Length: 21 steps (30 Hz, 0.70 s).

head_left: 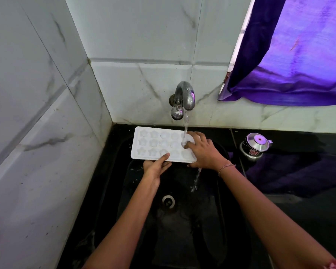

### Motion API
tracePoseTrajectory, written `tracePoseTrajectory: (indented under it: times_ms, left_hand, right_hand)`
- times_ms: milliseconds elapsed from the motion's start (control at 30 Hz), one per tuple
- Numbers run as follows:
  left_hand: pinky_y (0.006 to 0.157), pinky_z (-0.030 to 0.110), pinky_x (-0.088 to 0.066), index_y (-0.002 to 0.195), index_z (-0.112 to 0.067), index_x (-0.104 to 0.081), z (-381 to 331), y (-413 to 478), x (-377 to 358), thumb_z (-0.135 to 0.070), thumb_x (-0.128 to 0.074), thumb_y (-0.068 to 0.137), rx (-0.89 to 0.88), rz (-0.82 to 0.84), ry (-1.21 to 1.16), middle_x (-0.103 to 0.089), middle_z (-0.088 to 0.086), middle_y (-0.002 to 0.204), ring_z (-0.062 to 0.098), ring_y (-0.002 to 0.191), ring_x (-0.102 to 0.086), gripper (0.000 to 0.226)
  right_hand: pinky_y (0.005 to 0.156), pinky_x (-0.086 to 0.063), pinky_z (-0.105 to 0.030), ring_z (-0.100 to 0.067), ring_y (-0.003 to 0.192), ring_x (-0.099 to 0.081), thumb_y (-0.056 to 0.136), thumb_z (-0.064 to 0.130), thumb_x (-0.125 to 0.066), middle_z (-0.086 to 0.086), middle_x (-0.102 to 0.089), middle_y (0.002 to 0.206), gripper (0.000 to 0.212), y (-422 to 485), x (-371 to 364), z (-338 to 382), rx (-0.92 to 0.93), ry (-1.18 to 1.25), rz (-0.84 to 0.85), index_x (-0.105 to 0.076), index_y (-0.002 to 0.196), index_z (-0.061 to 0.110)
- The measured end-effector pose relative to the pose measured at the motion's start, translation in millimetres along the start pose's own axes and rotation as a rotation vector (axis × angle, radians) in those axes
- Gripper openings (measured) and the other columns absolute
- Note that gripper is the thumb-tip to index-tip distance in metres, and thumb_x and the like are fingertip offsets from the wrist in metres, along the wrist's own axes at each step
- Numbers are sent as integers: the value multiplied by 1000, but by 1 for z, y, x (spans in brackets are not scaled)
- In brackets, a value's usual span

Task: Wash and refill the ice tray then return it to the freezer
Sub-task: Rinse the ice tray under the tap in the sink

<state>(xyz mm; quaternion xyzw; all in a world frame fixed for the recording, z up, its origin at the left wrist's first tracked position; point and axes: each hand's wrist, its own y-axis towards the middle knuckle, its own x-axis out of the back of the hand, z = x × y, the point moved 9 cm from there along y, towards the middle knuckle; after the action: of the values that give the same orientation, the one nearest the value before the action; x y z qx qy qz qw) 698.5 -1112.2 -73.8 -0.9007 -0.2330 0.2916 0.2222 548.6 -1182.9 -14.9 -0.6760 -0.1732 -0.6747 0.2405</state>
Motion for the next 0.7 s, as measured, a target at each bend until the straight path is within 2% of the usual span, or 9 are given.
tracePoseTrajectory:
  times_ms: [100, 167, 267, 367, 567, 633, 700]
  left_hand:
    - [60, 24, -59, 113, -1, -57, -5, 0, 2, 8, -72, 73, -49, -40, -48, -67, 10, 102, 25, 87, -66, 44]
    - [60, 23, -59, 114, 0, -57, -9, 1, 7, 10, -72, 72, -67, -66, -70, -65, 11, 107, 26, 92, -66, 46]
    - [56, 22, -57, 111, -3, -57, -10, 1, 13, 10, -72, 71, -75, -76, -89, -66, 10, 103, 19, 82, -67, 45]
    - [59, 24, -59, 111, -2, -58, -4, 0, 14, 9, -74, 70, -52, -80, -118, -66, 10, 103, 21, 84, -67, 45]
    - [61, 25, -59, 110, -3, -59, -2, -2, 10, 8, -72, 72, -36, -79, -173, -66, 9, 101, 21, 84, -67, 41]
    - [62, 26, -59, 106, -4, -59, -1, -3, 7, 9, -71, 73, -28, -86, -189, -66, 8, 99, 18, 80, -67, 37]
    - [60, 24, -59, 106, -3, -59, -1, -4, 5, 9, -71, 73, -23, -90, -199, -66, 8, 99, 18, 79, -67, 37]
  right_hand:
    - [112, -21, -55, -32, 144, 1, 76, 54, -67, -7, -1, 157, 80, 3, -3, 4, -6, -6, 32, -31, 141, 25]
    - [114, -16, -56, -32, 145, 4, 79, 58, -61, -5, 0, 158, 74, 4, -1, 4, 5, 16, 41, -33, 142, 31]
    - [115, -15, -54, -30, 145, -1, 83, 64, -50, -4, -13, 155, 59, 3, 11, -1, -36, 61, -30, -45, 133, 33]
    - [115, -14, -54, -30, 145, -2, 87, 66, -39, -5, -12, 156, 58, 4, 13, 5, -50, 50, -61, -45, 135, 34]
    - [115, -14, -54, -28, 145, -2, 88, 67, -36, -4, -16, 155, 59, -3, 11, 8, -91, 77, -87, -46, 134, 31]
    - [115, -13, -53, -28, 145, -1, 88, 66, -36, -3, -13, 157, 60, -4, 10, 10, -89, 78, -77, -41, 139, 34]
    - [115, -12, -53, -28, 145, -2, 89, 63, -38, -2, -13, 157, 54, -7, 15, 6, -114, 118, -109, -43, 137, 39]
